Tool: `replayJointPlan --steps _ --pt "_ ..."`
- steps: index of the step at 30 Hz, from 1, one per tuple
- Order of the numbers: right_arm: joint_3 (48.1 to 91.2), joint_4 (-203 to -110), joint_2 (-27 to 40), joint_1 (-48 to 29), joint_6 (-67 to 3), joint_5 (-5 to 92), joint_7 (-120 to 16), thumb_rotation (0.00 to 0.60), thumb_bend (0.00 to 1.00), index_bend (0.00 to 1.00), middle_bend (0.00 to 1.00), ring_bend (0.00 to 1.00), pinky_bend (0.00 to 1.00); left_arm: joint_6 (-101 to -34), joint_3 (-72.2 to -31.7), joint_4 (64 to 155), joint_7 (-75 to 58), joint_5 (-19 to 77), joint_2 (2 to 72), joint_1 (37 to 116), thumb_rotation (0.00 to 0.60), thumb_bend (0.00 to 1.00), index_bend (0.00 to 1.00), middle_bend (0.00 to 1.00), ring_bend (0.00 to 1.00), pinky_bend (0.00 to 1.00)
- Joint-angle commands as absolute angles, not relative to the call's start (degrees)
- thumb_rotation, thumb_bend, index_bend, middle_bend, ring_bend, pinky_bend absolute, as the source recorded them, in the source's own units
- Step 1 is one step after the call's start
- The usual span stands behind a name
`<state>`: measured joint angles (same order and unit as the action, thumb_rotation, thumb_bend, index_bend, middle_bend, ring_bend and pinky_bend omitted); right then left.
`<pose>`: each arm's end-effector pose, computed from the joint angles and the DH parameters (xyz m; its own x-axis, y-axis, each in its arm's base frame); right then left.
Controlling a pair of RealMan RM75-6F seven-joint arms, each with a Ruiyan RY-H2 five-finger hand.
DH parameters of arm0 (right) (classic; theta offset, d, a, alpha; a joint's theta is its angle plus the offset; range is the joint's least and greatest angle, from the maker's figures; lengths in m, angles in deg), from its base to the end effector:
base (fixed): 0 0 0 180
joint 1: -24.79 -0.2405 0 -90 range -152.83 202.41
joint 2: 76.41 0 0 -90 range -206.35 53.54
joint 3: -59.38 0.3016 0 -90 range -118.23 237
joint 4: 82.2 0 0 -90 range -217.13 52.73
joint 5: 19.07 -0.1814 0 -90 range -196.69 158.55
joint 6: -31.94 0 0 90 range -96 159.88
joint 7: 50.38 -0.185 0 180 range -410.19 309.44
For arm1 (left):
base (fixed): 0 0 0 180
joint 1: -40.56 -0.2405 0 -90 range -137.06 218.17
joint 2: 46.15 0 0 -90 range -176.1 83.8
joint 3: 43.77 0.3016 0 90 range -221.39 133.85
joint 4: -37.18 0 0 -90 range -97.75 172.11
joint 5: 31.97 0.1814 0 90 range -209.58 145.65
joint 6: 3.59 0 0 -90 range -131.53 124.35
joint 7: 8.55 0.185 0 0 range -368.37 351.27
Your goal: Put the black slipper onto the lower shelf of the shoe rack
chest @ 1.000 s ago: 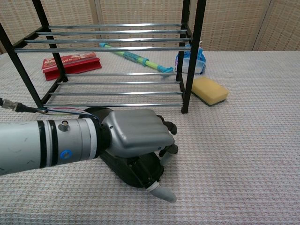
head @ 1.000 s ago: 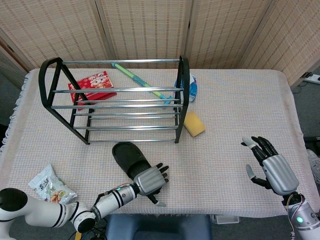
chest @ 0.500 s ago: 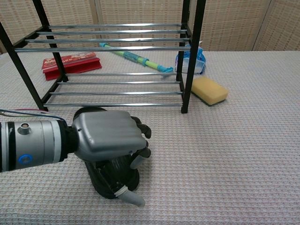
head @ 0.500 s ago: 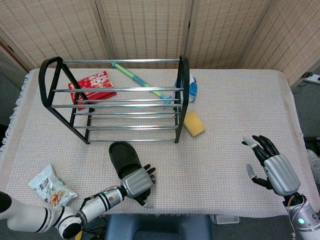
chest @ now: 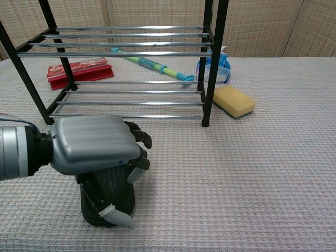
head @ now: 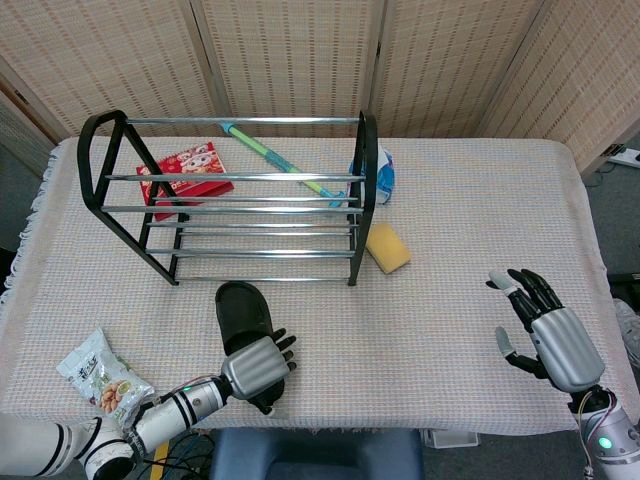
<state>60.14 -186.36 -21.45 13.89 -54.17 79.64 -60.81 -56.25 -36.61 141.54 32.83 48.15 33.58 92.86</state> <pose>-0.2484 -0.2361 0.2245 0.2045 -0.0434 0.9779 -0.9289 -0.3238 0.1799 -0.1007 0.3061 -0.0159 0.8274 -0.0122 0.5615 0.2802 -0.8575 -0.4316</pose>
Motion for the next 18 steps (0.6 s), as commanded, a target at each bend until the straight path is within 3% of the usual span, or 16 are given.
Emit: replayJointPlan --steps 1,3,10,18 --pt "60.2 -186.3 -21.4 13.9 -54.1 79.6 -60.9 0.6 0.56 0.0 0.19 0.12 0.07 -59.2 -35.3 141.2 28.1 56.0 30.1 91.5 0.547 0.13 0.36 0.35 0.21 0.25" --pt "60.2 -186.4 -21.5 13.9 -54.0 79.5 -60.8 0.6 0.56 0.0 0.19 0.12 0.07 -60.5 -34.6 140.7 26.9 59.6 28.4 91.1 0.6 0.13 0.31 0.3 0.21 0.25" --pt "60.3 -186.8 -21.6 13.9 -53.7 79.5 -60.3 0.6 0.55 0.0 0.19 0.12 0.07 -61.4 -32.2 139.0 26.4 69.1 23.7 90.9 0.6 0.13 0.2 0.2 0.17 0.25" --pt "60.3 -187.2 -21.4 13.9 -53.3 79.4 -59.7 0.6 0.55 0.0 0.19 0.12 0.07 -57.8 -32.1 137.2 29.5 71.4 22.9 90.4 0.6 0.13 0.18 0.17 0.13 0.25"
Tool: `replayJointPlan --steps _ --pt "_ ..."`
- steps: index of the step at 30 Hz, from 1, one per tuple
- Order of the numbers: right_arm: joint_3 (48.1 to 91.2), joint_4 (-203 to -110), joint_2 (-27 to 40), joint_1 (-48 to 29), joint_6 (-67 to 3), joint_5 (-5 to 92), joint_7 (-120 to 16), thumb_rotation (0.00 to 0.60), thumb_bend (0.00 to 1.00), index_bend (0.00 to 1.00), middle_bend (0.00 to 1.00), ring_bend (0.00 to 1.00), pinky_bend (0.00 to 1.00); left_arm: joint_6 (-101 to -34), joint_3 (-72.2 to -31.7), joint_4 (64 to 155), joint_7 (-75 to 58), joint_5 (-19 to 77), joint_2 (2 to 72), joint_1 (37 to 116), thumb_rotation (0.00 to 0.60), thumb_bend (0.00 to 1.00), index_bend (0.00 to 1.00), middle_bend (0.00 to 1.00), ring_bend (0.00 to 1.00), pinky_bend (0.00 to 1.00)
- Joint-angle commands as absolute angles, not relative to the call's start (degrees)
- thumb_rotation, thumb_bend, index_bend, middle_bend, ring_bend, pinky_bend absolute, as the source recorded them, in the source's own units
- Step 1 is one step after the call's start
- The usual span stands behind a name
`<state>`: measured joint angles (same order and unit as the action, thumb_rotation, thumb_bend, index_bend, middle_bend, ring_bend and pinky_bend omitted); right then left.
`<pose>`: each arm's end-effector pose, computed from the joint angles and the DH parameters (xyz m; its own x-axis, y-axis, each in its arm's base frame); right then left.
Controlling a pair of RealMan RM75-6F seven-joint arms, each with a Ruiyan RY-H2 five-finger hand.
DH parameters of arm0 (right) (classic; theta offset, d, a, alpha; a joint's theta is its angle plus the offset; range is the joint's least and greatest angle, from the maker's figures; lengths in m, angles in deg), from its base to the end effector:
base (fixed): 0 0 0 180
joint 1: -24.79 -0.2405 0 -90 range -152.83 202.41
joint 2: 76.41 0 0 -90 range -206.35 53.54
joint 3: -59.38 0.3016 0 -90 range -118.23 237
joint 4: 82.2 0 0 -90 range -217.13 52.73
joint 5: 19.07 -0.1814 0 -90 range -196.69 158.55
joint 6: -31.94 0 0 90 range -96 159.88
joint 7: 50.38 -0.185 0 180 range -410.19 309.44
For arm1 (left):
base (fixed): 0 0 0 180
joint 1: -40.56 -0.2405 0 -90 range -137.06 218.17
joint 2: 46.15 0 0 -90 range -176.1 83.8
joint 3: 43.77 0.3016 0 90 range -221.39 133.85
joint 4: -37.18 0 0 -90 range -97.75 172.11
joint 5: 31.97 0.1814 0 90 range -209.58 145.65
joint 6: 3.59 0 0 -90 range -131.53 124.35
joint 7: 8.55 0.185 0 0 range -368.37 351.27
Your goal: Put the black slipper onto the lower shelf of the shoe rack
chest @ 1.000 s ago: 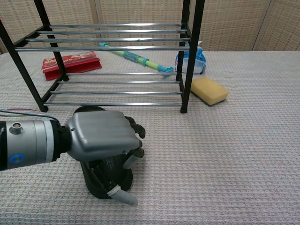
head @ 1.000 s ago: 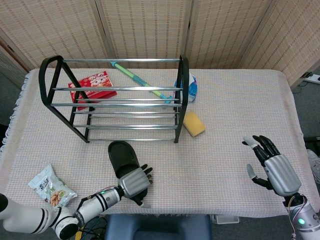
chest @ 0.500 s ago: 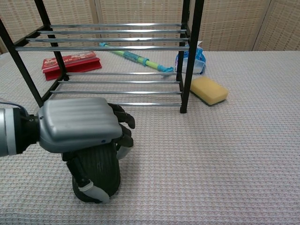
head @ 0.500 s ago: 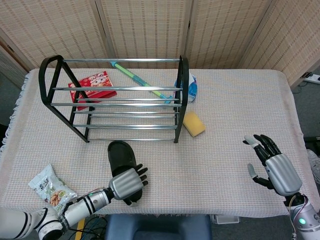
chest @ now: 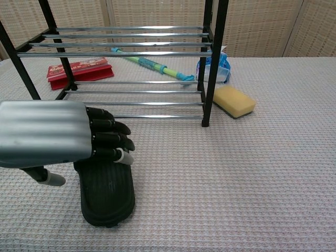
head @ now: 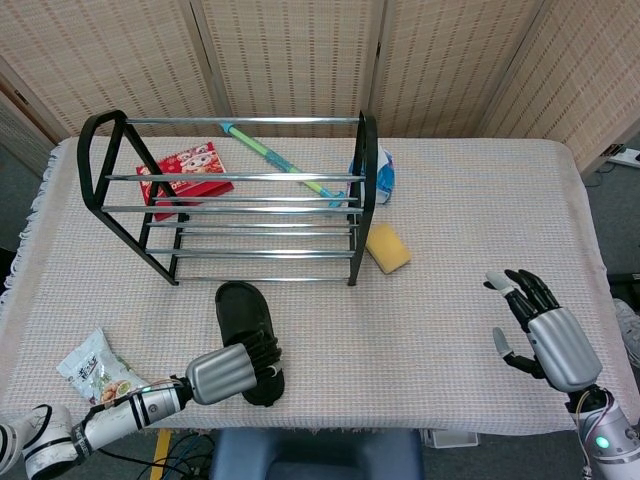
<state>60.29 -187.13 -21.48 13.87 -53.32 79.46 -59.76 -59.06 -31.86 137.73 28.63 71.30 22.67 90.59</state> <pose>-0.2469 -0.2363 0.2221 0.2130 -0.0509 0.9757 -0.9286 -0.3212 0.1859 -0.1305 0.2933 0.0386 0.8440 -0.3007 0.4441 -0.0369 -0.8586 -0.5112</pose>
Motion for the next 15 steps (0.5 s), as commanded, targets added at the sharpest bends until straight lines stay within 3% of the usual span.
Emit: replayJointPlan --steps 1,15 --pt "60.3 -187.2 -21.4 13.9 -53.3 79.4 -59.7 0.6 0.55 0.0 0.19 0.12 0.07 -57.2 -32.2 137.0 29.6 71.4 23.1 90.4 0.6 0.13 0.18 0.17 0.13 0.25" --pt "60.3 -187.0 -21.2 14.5 -53.9 79.4 -59.6 0.6 0.55 0.0 0.19 0.12 0.07 -50.7 -35.9 135.7 32.6 68.4 27.2 90.5 0.6 0.13 0.16 0.15 0.09 0.24"
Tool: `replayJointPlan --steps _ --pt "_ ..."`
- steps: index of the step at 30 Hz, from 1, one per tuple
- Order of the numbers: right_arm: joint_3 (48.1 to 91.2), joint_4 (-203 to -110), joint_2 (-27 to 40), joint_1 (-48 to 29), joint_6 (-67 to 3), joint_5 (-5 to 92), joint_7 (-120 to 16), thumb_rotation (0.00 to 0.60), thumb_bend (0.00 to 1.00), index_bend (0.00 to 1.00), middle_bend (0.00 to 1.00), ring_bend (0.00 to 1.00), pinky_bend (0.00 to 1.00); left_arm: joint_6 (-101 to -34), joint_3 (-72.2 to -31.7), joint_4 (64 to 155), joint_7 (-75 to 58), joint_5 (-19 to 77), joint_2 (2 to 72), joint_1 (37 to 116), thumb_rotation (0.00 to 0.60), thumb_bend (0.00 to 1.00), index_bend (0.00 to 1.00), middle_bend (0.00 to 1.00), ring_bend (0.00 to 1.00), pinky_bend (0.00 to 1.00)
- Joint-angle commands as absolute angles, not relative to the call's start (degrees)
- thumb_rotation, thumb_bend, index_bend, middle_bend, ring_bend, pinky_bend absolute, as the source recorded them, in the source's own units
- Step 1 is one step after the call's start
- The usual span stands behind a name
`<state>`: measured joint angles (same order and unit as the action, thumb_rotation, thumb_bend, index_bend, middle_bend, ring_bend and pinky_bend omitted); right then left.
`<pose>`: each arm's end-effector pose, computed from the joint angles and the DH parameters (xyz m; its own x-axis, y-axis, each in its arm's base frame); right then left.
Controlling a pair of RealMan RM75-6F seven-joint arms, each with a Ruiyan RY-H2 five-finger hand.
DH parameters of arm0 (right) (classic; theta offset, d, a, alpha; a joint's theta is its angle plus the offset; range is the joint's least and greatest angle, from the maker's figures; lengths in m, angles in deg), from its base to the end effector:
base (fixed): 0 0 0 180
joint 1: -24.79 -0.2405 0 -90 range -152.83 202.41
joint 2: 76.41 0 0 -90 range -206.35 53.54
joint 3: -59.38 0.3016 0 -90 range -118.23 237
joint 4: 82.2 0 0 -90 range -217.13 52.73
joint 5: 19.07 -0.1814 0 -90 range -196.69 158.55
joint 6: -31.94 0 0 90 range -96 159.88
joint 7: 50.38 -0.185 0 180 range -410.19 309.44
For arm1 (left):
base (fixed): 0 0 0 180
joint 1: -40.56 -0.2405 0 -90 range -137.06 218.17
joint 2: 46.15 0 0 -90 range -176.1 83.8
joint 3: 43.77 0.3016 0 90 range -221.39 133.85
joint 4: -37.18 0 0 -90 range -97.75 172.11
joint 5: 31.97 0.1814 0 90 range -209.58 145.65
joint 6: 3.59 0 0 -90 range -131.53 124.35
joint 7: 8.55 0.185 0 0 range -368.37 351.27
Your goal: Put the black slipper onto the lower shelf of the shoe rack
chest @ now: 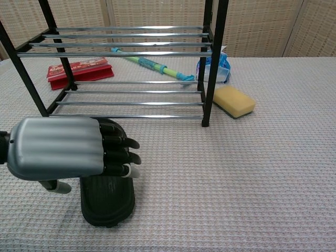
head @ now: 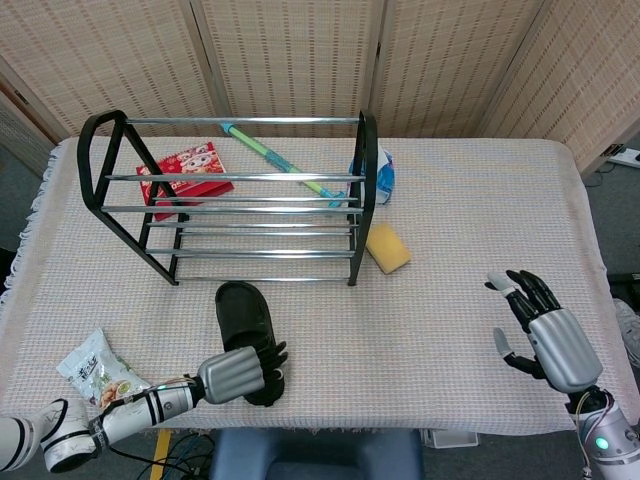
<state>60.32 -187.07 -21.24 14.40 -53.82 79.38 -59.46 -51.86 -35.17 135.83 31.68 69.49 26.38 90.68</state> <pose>-0.2488 -0.2342 0.2226 0.2116 -0.0429 0.9764 -0.9309 -0.3132 0.1879 -0.1317 0.2970 0.0098 0.8668 -0.3101 0.3905 -0.0881 -0.8660 -0.4922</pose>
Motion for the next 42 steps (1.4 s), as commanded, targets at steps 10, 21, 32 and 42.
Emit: replayJointPlan --steps 10,21,32,42 --pt "60.3 -186.6 -21.4 15.0 -54.5 79.4 -60.0 0.6 0.55 0.0 0.19 0.12 0.07 -46.9 -37.9 135.2 35.9 65.7 29.7 90.8 0.6 0.13 0.16 0.15 0.09 0.24" --pt "60.4 -186.3 -21.4 15.3 -54.8 79.3 -60.4 0.6 0.55 0.0 0.19 0.12 0.07 -44.3 -39.3 134.7 39.2 62.5 31.1 90.9 0.6 0.13 0.18 0.15 0.09 0.24" --pt "60.5 -186.0 -21.2 15.2 -54.4 79.1 -60.6 0.6 0.55 0.0 0.19 0.12 0.07 -43.6 -39.4 134.0 40.0 61.6 31.9 91.1 0.6 0.13 0.28 0.16 0.11 0.24" --pt "60.4 -186.1 -21.3 15.3 -54.5 79.2 -60.5 0.6 0.55 0.0 0.19 0.12 0.07 -45.8 -38.2 131.9 34.8 66.2 33.2 91.6 0.6 0.13 0.47 0.34 0.28 0.24"
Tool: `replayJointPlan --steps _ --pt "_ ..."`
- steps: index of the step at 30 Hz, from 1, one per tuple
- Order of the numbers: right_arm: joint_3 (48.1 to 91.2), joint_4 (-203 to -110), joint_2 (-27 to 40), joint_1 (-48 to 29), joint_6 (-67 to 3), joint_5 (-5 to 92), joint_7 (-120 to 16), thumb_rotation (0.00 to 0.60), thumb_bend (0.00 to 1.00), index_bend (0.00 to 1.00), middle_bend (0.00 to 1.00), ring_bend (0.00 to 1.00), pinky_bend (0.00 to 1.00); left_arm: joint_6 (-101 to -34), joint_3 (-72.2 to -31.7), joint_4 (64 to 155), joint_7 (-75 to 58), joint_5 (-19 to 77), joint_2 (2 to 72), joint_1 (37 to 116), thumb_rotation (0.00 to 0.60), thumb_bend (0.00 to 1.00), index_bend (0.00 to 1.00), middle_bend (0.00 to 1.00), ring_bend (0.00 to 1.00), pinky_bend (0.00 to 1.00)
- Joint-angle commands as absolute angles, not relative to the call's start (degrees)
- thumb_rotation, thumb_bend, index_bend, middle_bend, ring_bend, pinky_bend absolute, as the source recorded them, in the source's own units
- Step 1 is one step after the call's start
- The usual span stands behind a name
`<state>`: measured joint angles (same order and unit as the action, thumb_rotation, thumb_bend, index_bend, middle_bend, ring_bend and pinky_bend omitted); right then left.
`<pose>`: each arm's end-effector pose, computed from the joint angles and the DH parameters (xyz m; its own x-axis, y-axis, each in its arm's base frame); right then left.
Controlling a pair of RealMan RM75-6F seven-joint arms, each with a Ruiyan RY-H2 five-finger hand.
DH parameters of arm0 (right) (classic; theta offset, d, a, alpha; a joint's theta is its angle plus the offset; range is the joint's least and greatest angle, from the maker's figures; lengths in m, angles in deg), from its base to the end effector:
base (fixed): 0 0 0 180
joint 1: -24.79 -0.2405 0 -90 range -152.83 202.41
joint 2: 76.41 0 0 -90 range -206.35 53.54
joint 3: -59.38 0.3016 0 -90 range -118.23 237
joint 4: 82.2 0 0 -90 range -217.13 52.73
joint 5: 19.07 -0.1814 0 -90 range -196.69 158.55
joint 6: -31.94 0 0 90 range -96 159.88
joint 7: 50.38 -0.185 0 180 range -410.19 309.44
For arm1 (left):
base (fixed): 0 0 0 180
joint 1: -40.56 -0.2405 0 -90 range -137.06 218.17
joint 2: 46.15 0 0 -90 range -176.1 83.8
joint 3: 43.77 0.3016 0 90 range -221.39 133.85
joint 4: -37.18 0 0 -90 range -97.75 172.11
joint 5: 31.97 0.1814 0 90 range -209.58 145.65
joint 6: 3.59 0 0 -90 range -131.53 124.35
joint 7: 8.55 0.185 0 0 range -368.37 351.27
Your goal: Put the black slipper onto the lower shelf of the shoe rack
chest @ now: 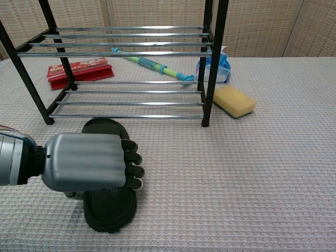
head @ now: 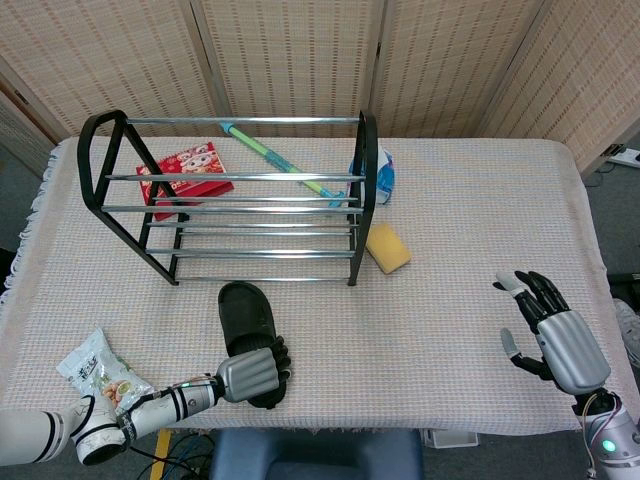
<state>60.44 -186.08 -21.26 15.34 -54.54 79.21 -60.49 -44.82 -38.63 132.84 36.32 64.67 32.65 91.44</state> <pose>-0.2552 -0.2311 0.2261 0.2069 -0.0347 0.9777 -0.9365 -0.2963 0.1876 -0.1270 0.3023 -0.0307 0.8856 -0.3054 0.3498 -0.1162 -0.8751 -0.4698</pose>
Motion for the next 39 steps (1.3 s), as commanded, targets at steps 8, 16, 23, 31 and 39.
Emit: replayJointPlan --steps 8,16,23,31,39 --pt "60.6 -186.1 -21.1 15.4 -54.6 79.0 -60.5 0.6 0.55 0.0 0.19 0.12 0.07 -49.3 -37.2 130.8 30.4 70.1 33.1 91.3 0.6 0.13 0.63 0.54 0.44 0.28" --pt "60.7 -186.3 -21.2 15.4 -54.8 79.2 -60.2 0.6 0.55 0.0 0.19 0.12 0.07 -52.7 -36.5 134.4 33.1 72.5 30.3 89.4 0.6 0.13 0.68 0.57 0.46 0.36" --pt "60.8 -186.5 -21.1 15.4 -54.8 79.5 -60.1 0.6 0.55 0.0 0.19 0.12 0.07 -54.3 -37.1 137.6 36.2 73.8 28.2 88.2 0.6 0.13 0.69 0.58 0.47 0.37" --pt "60.8 -186.4 -21.4 15.7 -55.4 79.5 -60.4 0.6 0.55 0.0 0.19 0.12 0.07 -52.6 -40.7 137.1 37.3 72.6 28.4 89.6 0.6 0.13 0.69 0.58 0.47 0.37" --pt "60.8 -186.0 -21.5 16.0 -55.9 79.3 -61.2 0.6 0.55 0.0 0.19 0.12 0.07 -48.3 -44.2 132.1 35.3 71.2 30.6 93.6 0.6 0.13 0.68 0.58 0.47 0.37"
